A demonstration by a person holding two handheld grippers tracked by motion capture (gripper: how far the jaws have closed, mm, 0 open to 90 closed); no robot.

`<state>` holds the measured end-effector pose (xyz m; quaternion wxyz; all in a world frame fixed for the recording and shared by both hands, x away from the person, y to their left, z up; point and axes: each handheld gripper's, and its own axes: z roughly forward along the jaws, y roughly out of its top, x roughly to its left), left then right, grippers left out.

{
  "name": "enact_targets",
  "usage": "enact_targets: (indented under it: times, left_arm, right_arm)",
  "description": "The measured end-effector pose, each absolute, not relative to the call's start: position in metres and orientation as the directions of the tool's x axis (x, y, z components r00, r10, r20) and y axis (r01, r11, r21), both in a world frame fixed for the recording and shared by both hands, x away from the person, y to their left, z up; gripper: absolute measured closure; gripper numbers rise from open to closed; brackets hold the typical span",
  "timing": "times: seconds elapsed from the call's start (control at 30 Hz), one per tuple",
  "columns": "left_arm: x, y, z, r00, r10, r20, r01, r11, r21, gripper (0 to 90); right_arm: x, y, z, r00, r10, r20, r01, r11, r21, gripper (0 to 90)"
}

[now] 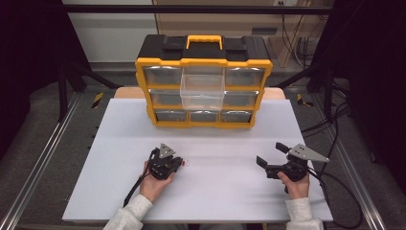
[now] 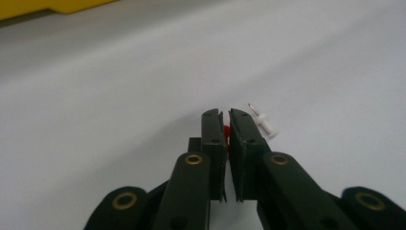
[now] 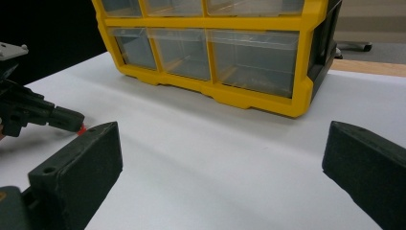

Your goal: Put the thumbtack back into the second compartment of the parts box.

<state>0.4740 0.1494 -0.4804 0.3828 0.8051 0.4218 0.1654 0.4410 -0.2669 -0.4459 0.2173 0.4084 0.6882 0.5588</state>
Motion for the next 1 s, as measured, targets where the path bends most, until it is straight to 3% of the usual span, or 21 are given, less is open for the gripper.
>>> enact_targets:
  times: [1.0]
  left_arm:
    - [0.462, 0.178, -0.406, 0.617, 0.782, -0.092, 0.46, -0.262, 0.848, 84.7]
  right_arm:
    - [0.441, -0.266, -0.446, -0.575, 0.806, 0.144, 0.316, 0.056, 0.947, 0.3]
